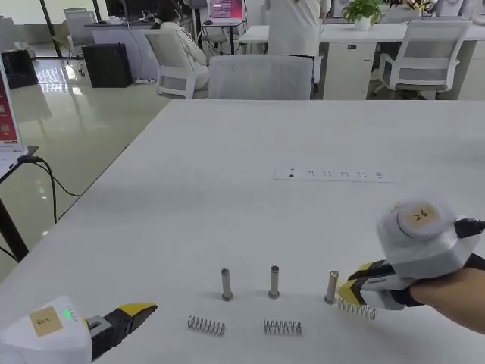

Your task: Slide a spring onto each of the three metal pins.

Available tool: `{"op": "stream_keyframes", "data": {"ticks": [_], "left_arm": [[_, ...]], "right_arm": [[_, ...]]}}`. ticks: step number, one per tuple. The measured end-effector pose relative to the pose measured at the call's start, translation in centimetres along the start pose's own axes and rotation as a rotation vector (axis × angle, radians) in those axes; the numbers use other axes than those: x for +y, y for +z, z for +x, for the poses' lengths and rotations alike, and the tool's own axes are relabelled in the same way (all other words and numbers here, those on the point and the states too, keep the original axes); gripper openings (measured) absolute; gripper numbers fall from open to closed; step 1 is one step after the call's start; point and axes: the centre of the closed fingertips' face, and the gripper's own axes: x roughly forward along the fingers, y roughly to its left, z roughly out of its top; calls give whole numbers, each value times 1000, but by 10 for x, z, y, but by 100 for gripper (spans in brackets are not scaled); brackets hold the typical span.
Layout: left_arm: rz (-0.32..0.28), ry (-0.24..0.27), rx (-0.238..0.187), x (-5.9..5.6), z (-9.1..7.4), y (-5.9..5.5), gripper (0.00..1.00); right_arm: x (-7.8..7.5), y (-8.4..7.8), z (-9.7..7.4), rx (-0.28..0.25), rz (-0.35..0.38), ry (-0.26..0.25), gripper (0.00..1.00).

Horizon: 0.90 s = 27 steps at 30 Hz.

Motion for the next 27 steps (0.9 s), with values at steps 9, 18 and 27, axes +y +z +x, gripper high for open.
{"op": "stream_keyframes", "data": {"ticks": [9,18,27], "left_arm": [[-4,-1,1,0,1,-1,78],[-6,3,1,0,0,-1,78],[-6,4,0,0,0,-1,78]], "right_arm": [[3,-26,3,73,1,28,14],[7,-43,4,142,-8,49,12],[7,-47,2,162,-34,49,8]]}}
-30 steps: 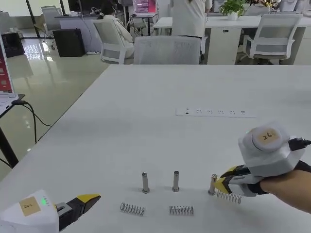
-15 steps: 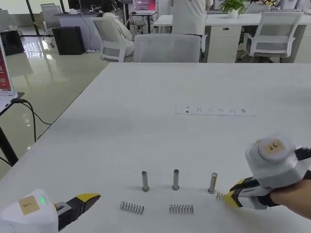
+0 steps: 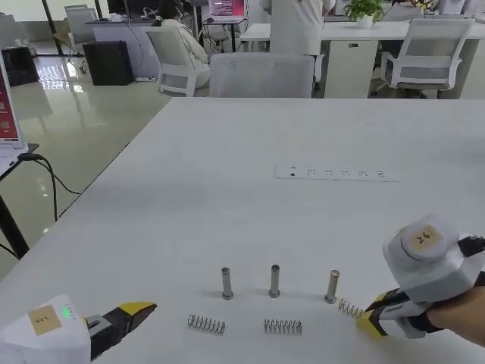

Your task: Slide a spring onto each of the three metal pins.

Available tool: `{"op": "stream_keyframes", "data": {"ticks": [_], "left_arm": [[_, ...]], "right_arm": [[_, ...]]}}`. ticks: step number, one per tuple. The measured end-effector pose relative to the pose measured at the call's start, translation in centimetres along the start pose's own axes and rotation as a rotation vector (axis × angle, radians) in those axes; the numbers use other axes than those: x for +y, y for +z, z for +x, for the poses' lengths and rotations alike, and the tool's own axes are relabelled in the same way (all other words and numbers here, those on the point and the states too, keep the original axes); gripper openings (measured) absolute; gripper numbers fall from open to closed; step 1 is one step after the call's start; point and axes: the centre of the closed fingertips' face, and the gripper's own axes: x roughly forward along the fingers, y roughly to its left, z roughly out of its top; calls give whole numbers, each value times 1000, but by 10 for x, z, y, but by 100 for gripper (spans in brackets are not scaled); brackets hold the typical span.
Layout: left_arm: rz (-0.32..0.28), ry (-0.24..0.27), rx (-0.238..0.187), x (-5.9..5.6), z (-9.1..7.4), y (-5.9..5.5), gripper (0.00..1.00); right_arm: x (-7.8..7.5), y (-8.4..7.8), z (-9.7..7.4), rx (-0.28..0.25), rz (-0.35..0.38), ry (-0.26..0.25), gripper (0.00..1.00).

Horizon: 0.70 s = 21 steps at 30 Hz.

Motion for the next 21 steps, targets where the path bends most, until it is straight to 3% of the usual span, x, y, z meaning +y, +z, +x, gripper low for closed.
{"op": "stream_keyframes", "data": {"ticks": [6,11,21], "left_arm": [[4,-5,-2,-1,0,1,78],[2,-25,-9,-5,1,2,78],[64,-93,27,-18,9,-2,78]], "right_arm": [[4,-4,-3,26,9,5,7],[16,-6,-10,36,16,39,7],[35,1,-18,18,-4,66,7]]}}
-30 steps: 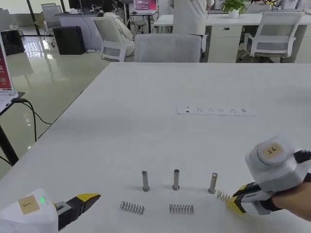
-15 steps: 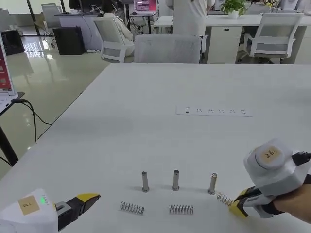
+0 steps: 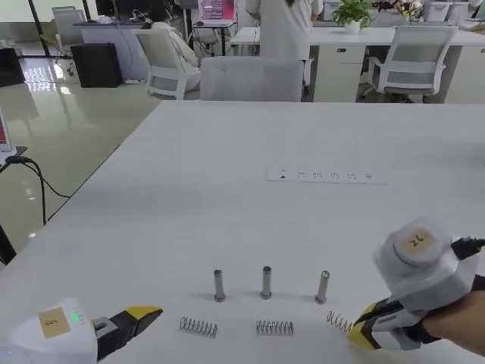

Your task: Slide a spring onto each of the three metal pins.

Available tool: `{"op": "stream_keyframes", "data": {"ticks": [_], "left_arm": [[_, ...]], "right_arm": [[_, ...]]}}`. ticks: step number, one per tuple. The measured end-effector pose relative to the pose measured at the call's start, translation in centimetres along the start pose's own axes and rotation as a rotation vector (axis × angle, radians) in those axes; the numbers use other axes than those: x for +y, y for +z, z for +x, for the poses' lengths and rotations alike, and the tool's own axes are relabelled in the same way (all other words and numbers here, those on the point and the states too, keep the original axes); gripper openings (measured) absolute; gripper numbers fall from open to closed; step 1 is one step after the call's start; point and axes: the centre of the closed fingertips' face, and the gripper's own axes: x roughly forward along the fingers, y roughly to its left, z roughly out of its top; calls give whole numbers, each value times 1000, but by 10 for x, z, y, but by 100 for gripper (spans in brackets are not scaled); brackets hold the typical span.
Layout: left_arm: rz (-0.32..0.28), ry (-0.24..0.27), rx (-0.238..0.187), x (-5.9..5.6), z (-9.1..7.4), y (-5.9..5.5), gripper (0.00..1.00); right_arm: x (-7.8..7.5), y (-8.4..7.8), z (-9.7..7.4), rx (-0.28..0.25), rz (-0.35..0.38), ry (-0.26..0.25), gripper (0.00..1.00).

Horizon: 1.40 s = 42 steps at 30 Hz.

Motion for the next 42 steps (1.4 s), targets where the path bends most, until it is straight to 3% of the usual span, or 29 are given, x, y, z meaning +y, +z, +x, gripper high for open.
{"op": "stream_keyframes", "data": {"ticks": [10,20,30,36,42], "left_arm": [[42,-60,6,2,15,10,76],[82,-131,40,4,32,14,72],[108,-221,77,-4,52,13,66],[166,-267,111,-13,64,12,61],[210,-308,118,-24,72,14,55]], "right_arm": [[16,15,-4,-10,-53,32,7],[26,26,-2,6,-132,67,7],[37,32,0,37,-220,111,7],[44,35,0,40,-267,122,7],[51,41,-1,42,-317,126,7]]}}
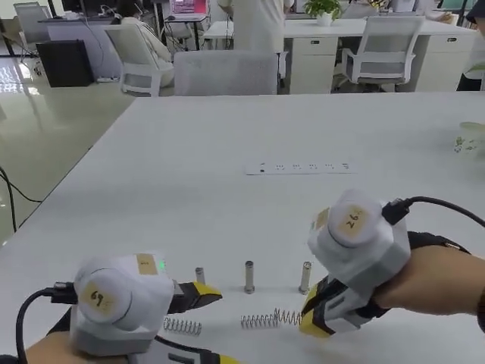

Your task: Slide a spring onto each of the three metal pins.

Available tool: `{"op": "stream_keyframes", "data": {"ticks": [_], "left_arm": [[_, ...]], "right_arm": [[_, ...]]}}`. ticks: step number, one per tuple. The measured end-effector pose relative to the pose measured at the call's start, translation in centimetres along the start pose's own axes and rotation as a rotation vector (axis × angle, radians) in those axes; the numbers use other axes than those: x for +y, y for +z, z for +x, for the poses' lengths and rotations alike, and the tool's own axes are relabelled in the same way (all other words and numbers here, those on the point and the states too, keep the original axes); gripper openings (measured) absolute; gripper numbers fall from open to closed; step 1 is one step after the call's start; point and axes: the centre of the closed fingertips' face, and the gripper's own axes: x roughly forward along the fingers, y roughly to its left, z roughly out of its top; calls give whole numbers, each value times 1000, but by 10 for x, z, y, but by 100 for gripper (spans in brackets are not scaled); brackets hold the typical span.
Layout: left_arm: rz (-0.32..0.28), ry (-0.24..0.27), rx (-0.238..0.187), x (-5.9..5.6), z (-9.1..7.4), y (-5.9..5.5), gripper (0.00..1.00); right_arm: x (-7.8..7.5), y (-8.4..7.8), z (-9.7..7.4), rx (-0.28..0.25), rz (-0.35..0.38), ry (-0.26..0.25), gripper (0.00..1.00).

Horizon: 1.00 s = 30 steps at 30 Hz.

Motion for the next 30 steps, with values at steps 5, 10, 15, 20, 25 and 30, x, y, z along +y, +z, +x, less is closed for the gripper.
{"op": "stream_keyframes", "data": {"ticks": [5,10,15,20,25,30], "left_arm": [[22,-9,-9,-1,6,5,49],[42,-24,-18,-4,10,9,39],[61,-40,-15,-8,15,10,34],[99,-60,-1,-14,21,10,26],[150,-66,17,-16,28,10,22],[210,-70,43,-19,32,7,14]], "right_arm": [[6,4,2,11,-33,13,7],[11,7,3,18,-64,26,7],[16,11,3,14,-83,44,7],[19,9,5,33,-104,58,7],[20,11,6,35,-111,74,7],[20,13,6,48,-112,84,7]]}}
